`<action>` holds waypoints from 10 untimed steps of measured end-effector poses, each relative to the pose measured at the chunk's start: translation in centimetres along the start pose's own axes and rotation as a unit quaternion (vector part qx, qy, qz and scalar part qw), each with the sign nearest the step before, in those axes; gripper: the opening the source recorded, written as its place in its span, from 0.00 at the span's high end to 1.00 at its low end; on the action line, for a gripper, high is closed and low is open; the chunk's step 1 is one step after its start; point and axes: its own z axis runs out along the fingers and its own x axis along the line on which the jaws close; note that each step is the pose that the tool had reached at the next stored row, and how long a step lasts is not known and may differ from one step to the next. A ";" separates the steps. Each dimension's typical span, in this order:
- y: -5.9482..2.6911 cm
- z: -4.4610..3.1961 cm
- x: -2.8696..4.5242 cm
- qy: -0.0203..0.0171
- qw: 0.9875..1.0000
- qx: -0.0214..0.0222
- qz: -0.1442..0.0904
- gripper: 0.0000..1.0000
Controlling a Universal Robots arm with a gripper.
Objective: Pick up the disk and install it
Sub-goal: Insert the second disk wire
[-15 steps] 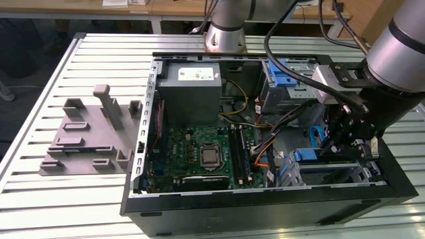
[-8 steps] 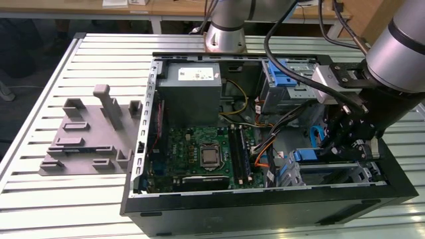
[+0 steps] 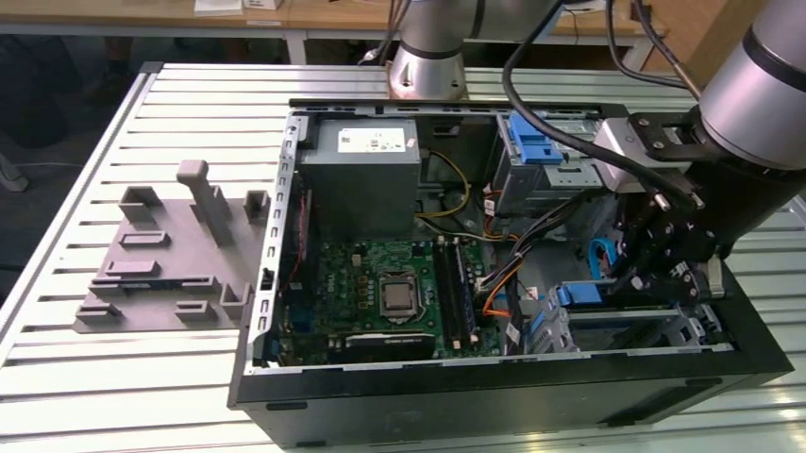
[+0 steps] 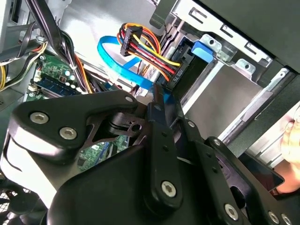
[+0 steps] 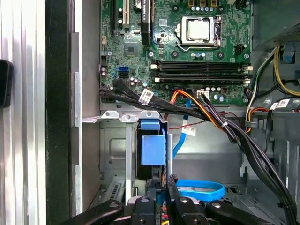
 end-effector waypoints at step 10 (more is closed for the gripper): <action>-0.01 -0.94 -0.02 0.002 1.000 0.000 0.000 0.89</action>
